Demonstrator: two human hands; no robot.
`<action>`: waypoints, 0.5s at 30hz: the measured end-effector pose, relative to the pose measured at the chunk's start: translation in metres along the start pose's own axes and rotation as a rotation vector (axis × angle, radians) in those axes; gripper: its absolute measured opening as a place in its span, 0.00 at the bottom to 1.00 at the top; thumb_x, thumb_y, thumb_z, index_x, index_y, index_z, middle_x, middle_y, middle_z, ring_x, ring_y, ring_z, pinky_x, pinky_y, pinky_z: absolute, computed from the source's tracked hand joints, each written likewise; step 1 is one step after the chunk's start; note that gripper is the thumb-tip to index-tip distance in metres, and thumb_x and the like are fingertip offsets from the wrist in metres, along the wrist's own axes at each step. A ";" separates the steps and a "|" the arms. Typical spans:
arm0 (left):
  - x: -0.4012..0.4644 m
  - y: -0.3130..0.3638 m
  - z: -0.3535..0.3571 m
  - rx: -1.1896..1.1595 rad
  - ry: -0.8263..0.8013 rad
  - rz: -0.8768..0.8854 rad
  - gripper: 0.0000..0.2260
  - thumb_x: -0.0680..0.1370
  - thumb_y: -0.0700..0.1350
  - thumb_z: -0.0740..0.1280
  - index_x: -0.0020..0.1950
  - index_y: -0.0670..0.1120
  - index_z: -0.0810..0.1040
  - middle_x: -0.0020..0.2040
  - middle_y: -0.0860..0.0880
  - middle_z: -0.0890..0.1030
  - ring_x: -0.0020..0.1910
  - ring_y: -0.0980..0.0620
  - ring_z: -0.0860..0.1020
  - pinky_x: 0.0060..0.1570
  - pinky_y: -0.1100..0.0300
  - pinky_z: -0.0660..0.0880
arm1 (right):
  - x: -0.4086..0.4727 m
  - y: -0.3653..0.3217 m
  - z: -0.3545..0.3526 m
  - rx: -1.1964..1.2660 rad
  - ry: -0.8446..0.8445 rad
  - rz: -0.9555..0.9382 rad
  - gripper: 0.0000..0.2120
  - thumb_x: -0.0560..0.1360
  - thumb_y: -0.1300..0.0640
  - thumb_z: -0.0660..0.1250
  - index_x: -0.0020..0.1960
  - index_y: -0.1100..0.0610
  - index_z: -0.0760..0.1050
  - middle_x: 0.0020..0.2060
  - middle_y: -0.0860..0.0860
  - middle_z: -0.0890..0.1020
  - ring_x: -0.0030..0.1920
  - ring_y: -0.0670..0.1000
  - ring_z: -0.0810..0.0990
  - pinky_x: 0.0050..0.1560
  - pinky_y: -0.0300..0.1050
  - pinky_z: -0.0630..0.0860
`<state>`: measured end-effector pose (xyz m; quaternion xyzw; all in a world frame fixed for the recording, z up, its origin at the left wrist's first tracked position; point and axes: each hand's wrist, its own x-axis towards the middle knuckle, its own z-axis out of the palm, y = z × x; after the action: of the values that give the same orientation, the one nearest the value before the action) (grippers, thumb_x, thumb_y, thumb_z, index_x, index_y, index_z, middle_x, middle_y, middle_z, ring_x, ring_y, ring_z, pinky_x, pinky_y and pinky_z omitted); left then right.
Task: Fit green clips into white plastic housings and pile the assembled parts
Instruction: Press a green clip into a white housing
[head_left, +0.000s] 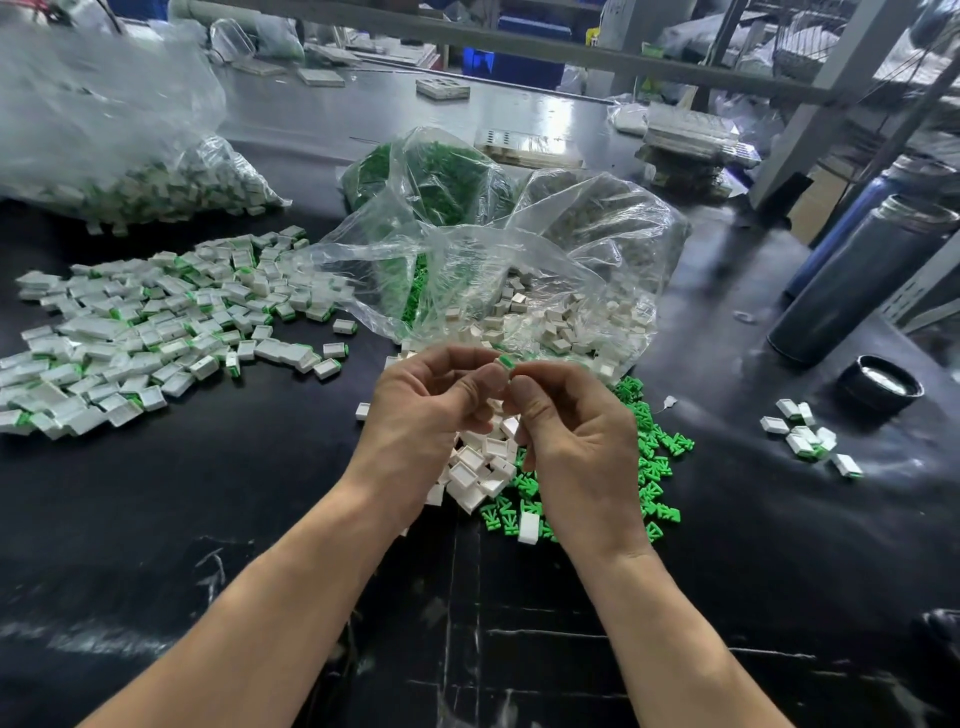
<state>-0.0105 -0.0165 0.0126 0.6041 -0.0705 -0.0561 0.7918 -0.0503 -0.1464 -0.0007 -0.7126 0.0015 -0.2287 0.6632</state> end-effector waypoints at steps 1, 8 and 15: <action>0.000 -0.001 0.000 0.002 -0.004 0.002 0.04 0.76 0.39 0.72 0.49 0.42 0.84 0.36 0.48 0.83 0.33 0.53 0.77 0.36 0.61 0.79 | 0.000 0.000 0.000 -0.001 0.001 0.001 0.04 0.79 0.58 0.73 0.50 0.49 0.83 0.39 0.46 0.84 0.38 0.45 0.80 0.39 0.41 0.74; 0.002 -0.004 -0.003 0.057 -0.017 0.036 0.06 0.73 0.45 0.74 0.48 0.46 0.86 0.35 0.47 0.83 0.33 0.53 0.76 0.37 0.59 0.78 | -0.001 0.000 0.001 -0.026 0.053 -0.035 0.04 0.78 0.56 0.74 0.48 0.47 0.82 0.42 0.47 0.86 0.44 0.48 0.85 0.45 0.43 0.80; 0.000 -0.003 -0.004 0.186 -0.041 0.079 0.08 0.75 0.44 0.76 0.53 0.45 0.86 0.42 0.49 0.87 0.37 0.57 0.81 0.38 0.62 0.79 | 0.001 0.003 -0.001 -0.053 0.030 0.000 0.03 0.81 0.55 0.71 0.48 0.49 0.82 0.35 0.46 0.83 0.33 0.45 0.78 0.34 0.42 0.74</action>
<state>-0.0096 -0.0135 0.0083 0.6704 -0.1152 -0.0305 0.7324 -0.0493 -0.1478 -0.0031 -0.7263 0.0176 -0.2394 0.6441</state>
